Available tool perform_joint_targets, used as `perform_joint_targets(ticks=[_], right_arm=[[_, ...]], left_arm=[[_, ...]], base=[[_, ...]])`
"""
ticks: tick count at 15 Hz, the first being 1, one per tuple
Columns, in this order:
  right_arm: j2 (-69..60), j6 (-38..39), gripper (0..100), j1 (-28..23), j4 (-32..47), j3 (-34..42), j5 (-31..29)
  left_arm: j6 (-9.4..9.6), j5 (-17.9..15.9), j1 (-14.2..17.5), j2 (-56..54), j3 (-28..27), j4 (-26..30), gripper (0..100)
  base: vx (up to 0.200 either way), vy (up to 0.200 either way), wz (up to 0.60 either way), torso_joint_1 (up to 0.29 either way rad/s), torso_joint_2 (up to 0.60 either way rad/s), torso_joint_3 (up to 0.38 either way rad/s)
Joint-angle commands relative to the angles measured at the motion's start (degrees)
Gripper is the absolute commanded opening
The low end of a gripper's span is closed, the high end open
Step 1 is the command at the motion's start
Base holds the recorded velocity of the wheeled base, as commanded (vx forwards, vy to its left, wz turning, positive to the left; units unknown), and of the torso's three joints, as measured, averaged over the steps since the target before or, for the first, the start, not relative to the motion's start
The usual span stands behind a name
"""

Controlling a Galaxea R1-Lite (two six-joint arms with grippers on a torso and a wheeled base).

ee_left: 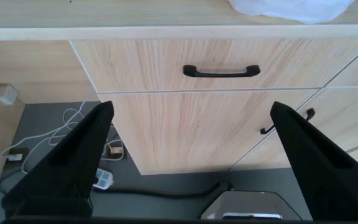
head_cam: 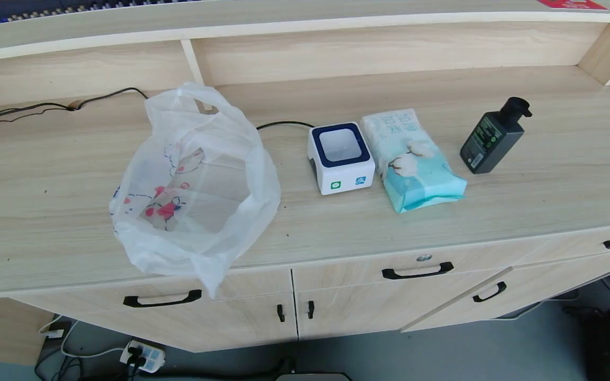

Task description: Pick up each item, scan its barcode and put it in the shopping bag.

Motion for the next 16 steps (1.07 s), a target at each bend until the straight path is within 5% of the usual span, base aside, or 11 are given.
perform_joint_targets(ticks=[1, 3, 6, 16], right_arm=[[26.02, -0.76, 100, -0.01, -2.44, -16.97, 3.51], [42.63, -2.43, 100, 0.34, -2.88, -28.92, 3.95], [59.68, -1.12, 100, 9.57, -2.96, -42.46, 4.39], [80.07, 0.82, 100, 20.82, -3.93, -52.48, 2.46]], left_arm=[[0.19, -0.01, 0.02, 0.00, 0.00, -0.04, 100], [0.72, -0.01, 0.02, 0.00, 0.00, 0.13, 100], [0.54, -0.01, 0.02, 0.00, 0.00, 0.13, 100], [0.63, -0.01, 0.02, 0.09, 0.00, 0.22, 100]], base=[[0.000, 0.000, 0.00, 0.000, 0.00, 0.000], [0.000, 0.000, 0.00, 0.000, 0.00, 0.000], [0.000, 0.000, 0.00, 0.000, 0.00, 0.000], [0.000, 0.000, 0.00, 0.000, 0.00, 0.000]])
